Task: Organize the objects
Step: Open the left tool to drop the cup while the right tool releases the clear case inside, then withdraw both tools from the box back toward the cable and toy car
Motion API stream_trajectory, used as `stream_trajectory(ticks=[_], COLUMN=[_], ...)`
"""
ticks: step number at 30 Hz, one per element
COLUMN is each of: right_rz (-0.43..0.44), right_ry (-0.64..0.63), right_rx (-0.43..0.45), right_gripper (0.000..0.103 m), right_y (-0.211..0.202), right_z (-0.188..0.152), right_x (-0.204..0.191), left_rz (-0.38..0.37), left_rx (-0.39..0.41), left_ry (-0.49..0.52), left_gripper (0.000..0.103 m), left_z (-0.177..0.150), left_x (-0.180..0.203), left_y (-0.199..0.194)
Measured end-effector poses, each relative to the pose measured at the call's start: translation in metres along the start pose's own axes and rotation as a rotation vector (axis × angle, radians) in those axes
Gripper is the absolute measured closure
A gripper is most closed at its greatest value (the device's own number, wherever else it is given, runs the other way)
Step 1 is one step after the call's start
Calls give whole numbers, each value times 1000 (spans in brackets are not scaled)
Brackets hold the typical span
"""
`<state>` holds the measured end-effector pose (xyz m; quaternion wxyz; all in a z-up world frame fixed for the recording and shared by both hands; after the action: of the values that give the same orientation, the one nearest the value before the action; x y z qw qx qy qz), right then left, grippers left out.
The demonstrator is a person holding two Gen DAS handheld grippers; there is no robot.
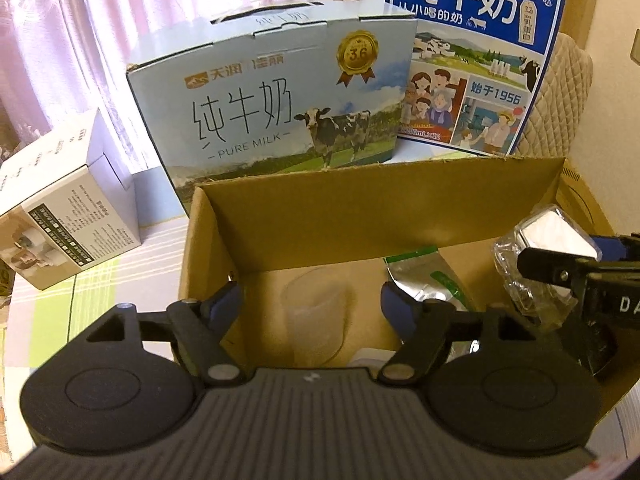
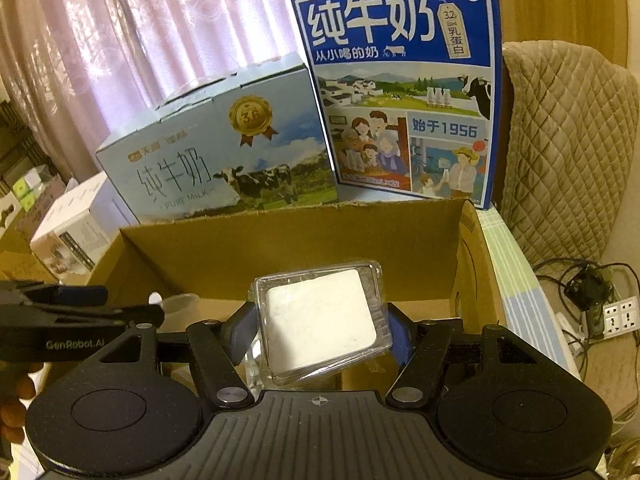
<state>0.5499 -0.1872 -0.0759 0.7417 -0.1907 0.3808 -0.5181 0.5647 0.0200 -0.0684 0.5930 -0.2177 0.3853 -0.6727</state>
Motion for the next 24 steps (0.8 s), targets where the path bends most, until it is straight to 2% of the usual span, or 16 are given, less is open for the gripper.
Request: stream_trajectory(ticks=[5, 7, 14, 24], right_rz=[46, 34, 21, -3], right_ry=[-7, -25, -28, 4], right_rx=[61, 80, 89, 94], right_gripper=[40, 39, 30, 25], right_y=[-10, -14, -30, -69], right_z=[6, 9, 7, -8], right_x=[-7, -11, -10, 4], left_rz=[6, 6, -5, -38], left_rx=[6, 7, 28, 71], left_ry=[-11, -17, -41, -61], left_gripper=[29, 25, 18, 13], left_z=[-3, -6, -11, -19], left_x=[-2, -3, -5, 1], left_y=[-7, -10, -28, -65])
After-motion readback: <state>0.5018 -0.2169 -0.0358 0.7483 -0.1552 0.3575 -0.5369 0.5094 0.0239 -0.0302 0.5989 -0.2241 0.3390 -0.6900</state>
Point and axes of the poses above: each gripper's, at about its wrist camera, not at the fingertips, and y roughly the way its jaws point, x to its right, z to its top, the point moved 4 cm from there along y, roughly the way its jaws point, and after that the axes turned 11 degrees about y, right-handed, at the moved point
